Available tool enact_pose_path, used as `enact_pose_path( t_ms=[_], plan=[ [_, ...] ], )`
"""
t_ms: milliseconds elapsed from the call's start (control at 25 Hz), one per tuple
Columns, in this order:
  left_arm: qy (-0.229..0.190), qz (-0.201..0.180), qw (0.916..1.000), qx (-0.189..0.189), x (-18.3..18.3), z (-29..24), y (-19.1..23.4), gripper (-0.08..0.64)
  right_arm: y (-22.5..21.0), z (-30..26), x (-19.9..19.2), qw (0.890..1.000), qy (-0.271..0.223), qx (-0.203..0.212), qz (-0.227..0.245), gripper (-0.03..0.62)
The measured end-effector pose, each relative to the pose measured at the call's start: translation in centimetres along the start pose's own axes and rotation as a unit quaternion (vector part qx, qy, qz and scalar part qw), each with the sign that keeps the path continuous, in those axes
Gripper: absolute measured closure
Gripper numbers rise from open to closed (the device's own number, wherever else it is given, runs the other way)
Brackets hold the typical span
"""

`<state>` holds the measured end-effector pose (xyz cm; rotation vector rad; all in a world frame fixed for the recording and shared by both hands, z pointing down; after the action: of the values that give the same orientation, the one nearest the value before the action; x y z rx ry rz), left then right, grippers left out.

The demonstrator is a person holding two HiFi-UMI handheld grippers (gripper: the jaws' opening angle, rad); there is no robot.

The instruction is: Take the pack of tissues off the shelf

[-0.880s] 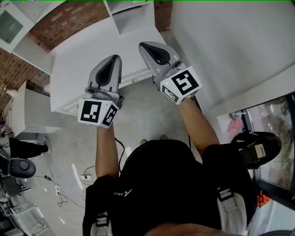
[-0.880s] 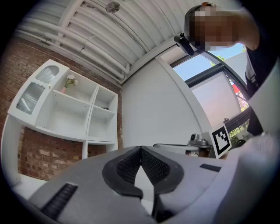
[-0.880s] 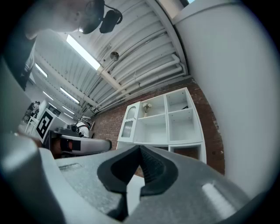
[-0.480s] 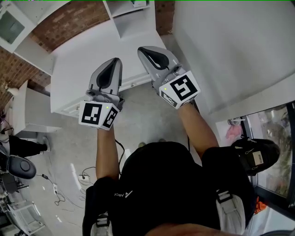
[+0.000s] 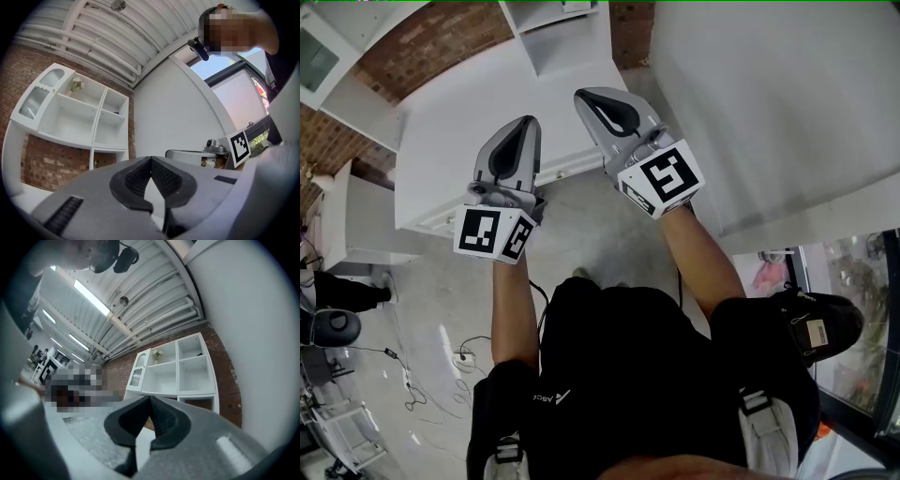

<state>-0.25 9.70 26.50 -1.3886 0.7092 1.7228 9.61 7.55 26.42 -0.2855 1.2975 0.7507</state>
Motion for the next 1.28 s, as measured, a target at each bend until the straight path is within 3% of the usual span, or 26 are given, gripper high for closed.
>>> enact_pose_path(
  t_ms=[240,280,320,760,1040,1280],
  plan=[
    [-0.009,0.0,1.0,-0.001,-0.5,-2.8,2.9,0.561,-3.0,-2.6,-1.1,1.0,-0.001,-0.029,0.008,0.589],
    [-0.011,0.002,0.9999,-0.002,-0.8,-3.5,3.6,0.561,-3.6,-3.3,-1.5,0.999,0.002,-0.033,0.011,0.573],
    [-0.012,0.004,0.9999,-0.004,-1.1,-4.2,4.5,0.561,-4.1,-4.1,-2.0,0.999,0.005,-0.036,0.014,0.512],
    [-0.017,0.025,0.9975,-0.063,-5.1,-14.6,15.1,0.561,-13.0,-15.3,-9.0,0.991,0.058,-0.115,0.021,0.336],
    [-0.017,0.032,0.994,-0.103,-7.3,-20.9,21.6,0.561,-19.2,-21.6,-13.0,0.981,0.088,-0.17,0.024,0.279],
    [-0.013,0.035,0.9912,-0.127,-8.8,-24.6,24.5,0.561,-24.9,-24.7,-15.9,0.97,0.121,-0.208,0.016,0.244]
  ],
)
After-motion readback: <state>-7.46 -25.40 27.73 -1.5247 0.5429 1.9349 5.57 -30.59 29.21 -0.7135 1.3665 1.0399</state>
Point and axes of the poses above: the fingertips, and each gripper's own axes: z backward along the fingers, y to its left, x out of its top, the point moved 3 cm from there along z, backward along the fingers, and after that the axes turned 7 degrees about x, right-handed, at the moved point
